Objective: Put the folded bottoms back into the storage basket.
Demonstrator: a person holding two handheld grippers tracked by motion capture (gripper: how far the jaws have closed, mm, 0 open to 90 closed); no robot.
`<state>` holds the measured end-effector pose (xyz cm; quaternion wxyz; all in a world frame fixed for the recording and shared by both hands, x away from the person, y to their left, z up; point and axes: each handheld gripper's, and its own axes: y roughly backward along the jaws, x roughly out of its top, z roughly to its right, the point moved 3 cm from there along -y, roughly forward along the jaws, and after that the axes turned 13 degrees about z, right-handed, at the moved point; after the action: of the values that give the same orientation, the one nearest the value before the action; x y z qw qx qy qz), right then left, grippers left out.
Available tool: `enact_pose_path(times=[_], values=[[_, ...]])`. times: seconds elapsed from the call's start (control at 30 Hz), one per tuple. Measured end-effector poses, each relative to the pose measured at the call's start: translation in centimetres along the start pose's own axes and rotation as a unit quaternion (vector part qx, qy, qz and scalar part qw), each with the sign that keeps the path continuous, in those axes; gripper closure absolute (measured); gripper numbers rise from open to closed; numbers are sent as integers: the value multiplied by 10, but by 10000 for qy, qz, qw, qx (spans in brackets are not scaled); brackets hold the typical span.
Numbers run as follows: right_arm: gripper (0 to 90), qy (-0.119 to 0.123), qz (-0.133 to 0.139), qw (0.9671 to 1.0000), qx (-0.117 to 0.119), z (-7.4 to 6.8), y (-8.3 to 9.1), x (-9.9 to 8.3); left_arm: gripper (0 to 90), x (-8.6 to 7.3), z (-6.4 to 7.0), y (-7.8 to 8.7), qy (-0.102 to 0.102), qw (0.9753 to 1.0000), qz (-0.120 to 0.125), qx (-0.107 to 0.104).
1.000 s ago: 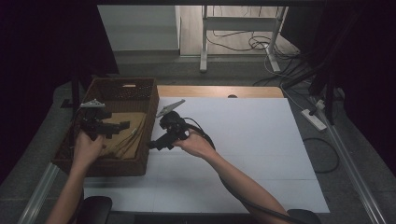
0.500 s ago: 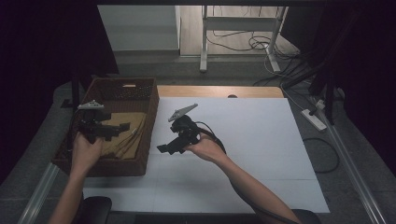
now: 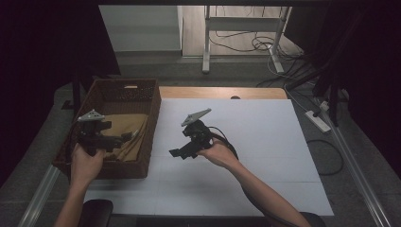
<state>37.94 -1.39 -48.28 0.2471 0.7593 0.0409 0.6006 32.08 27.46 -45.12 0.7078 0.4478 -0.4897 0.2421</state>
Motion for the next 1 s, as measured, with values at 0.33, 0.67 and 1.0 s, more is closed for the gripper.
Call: enact_pose_path(times=[0.33,0.67,1.0], values=[[32,-123,-8,9999,-95,3,17,-11,4,-17,13,14,120,9999,60,-22],[32,-118,-20,9999,-101,3,30,-20,5,-30,22,32,167,9996,194,-140],[33,-186,-31,9995,-234,7,48,-34,9,-44,33,47,133,9991,364,-192]])
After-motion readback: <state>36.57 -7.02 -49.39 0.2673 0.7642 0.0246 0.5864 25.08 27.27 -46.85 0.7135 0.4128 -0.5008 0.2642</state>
